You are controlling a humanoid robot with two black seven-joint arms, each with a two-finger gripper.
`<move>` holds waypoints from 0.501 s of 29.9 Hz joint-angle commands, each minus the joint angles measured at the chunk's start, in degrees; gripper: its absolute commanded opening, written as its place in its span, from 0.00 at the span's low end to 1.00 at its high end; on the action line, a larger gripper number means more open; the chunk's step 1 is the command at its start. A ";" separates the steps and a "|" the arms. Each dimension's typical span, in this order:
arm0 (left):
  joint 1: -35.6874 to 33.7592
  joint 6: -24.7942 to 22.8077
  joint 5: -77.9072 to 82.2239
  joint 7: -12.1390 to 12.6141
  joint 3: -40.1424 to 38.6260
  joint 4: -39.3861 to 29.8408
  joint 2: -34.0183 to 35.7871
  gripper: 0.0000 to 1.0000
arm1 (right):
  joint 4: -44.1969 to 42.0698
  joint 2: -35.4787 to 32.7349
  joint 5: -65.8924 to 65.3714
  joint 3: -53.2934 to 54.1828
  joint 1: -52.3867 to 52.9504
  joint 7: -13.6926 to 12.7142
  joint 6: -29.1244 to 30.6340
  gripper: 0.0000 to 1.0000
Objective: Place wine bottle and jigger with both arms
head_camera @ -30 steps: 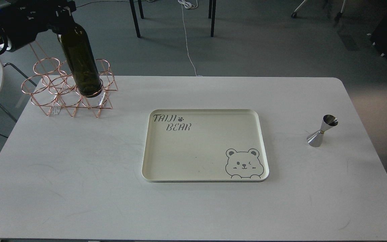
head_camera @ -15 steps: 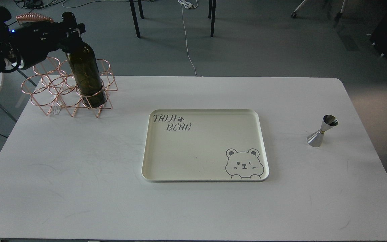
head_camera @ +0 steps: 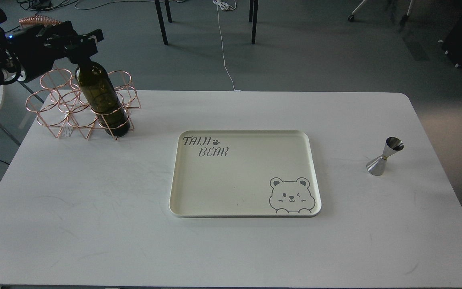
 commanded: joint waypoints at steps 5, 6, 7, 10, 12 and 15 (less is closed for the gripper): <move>-1.56 -0.09 -28.69 -0.72 -1.69 1.15 4.60 0.98 | -0.01 -0.78 0.00 0.01 -0.07 0.33 0.00 0.99; -1.56 0.00 -32.91 -1.07 -1.69 1.24 4.78 0.98 | -0.01 -0.78 0.09 0.10 -0.07 0.25 0.00 0.99; -1.65 0.00 -36.08 -1.43 -1.69 1.50 5.04 0.98 | -0.10 -0.78 0.00 0.01 0.02 0.25 0.00 0.99; -1.56 -0.70 -45.93 -2.04 -1.69 2.91 6.36 0.98 | -0.27 -0.87 0.00 0.01 -0.07 0.25 0.00 0.99; -1.21 -0.70 -51.38 -2.13 -1.60 3.26 6.89 0.98 | -0.36 -1.31 0.00 0.01 -0.24 0.25 0.00 0.99; -0.86 -0.88 -58.94 -2.13 -1.51 5.36 6.98 0.98 | -0.54 -1.57 0.09 0.19 -0.24 0.33 0.00 0.99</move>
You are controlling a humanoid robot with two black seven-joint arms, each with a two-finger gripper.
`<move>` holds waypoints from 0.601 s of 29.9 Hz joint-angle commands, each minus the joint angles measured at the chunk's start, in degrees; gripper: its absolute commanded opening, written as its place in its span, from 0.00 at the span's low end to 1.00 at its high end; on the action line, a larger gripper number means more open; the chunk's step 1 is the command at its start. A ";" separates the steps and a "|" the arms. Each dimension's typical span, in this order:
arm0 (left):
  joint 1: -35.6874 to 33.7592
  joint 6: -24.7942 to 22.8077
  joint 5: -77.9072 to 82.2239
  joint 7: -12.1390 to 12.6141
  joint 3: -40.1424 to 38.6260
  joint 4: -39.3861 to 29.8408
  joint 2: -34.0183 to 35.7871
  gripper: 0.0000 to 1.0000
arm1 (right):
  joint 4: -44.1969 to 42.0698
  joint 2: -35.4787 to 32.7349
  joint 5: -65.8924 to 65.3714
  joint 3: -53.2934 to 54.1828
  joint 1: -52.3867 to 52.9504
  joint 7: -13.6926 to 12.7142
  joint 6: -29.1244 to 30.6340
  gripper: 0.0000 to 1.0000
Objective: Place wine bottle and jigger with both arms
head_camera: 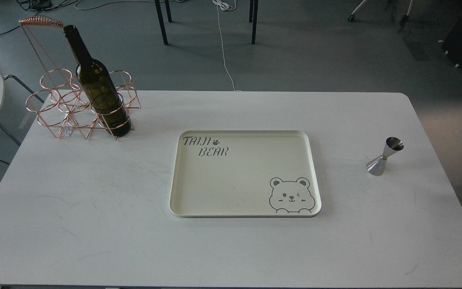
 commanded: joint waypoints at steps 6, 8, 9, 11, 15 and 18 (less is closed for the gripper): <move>2.65 -5.78 -32.31 0.03 0.26 5.31 -0.05 0.98 | -2.67 -0.27 2.42 2.62 -0.78 0.95 0.00 0.99; 4.93 -7.54 -41.81 0.03 0.26 5.40 -0.23 0.98 | -3.28 -0.09 6.01 2.89 -1.92 2.18 0.00 0.99; 6.08 -8.59 -46.30 0.03 0.17 5.49 -0.23 0.98 | -3.20 -0.01 8.21 2.89 -2.36 2.53 0.00 0.99; 7.66 -10.53 -52.38 0.03 0.17 5.84 -0.32 0.99 | -3.29 0.26 11.73 2.98 -2.54 2.36 0.00 0.99; 9.25 -17.11 -59.16 0.20 0.08 7.77 -1.02 0.99 | -3.20 0.61 16.67 2.72 -3.59 1.75 0.00 0.99; 10.92 -21.16 -65.31 0.38 -0.01 8.21 -1.46 0.99 | -2.76 0.61 16.93 2.71 -4.83 0.61 0.00 1.00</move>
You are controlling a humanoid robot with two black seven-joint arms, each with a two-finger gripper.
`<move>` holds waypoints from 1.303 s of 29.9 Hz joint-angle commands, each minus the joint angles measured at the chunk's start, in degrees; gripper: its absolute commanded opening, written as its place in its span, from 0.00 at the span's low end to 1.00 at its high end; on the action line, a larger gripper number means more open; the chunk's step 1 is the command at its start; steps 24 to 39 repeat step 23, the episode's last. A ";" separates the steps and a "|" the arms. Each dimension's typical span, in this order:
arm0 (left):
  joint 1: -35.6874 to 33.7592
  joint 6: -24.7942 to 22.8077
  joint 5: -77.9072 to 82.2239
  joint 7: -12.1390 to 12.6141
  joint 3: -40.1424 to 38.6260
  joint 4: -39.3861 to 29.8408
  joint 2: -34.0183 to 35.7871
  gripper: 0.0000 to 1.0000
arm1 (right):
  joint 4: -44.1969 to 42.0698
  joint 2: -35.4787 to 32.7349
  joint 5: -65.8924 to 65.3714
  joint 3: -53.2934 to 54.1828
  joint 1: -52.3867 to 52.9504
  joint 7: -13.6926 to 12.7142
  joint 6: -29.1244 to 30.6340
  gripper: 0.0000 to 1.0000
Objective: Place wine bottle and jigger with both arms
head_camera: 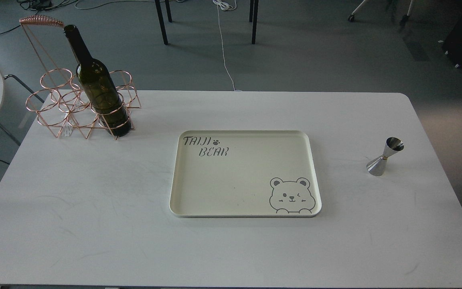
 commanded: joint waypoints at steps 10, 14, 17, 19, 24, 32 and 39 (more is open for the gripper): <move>7.20 -8.16 -19.44 0.28 -0.76 0.02 -3.96 0.99 | -0.06 2.85 8.14 2.52 -3.43 -6.69 0.00 1.00; 10.98 -8.16 -22.79 0.37 -1.37 -0.25 -5.19 0.99 | 0.29 5.84 9.20 2.78 -4.83 -6.52 0.00 1.00; 13.00 -8.16 -22.71 0.37 -1.38 0.19 -6.51 0.99 | 0.29 6.46 8.94 2.70 -5.62 -6.52 0.00 1.00; 13.27 -8.16 -22.36 0.46 -1.29 1.06 -7.65 0.99 | 0.29 6.46 8.67 2.17 -5.80 -6.52 0.00 1.00; 13.54 -8.16 -20.60 0.63 -1.11 5.63 -10.90 0.99 | 0.55 6.55 8.67 2.26 -5.98 -6.52 0.00 1.00; 13.54 -8.16 -20.60 0.63 -1.11 5.63 -10.90 0.99 | 0.55 6.55 8.67 2.26 -5.98 -6.52 0.00 1.00; 13.54 -8.16 -20.60 0.63 -1.11 5.63 -10.90 0.99 | 0.55 6.55 8.67 2.26 -5.98 -6.52 0.00 1.00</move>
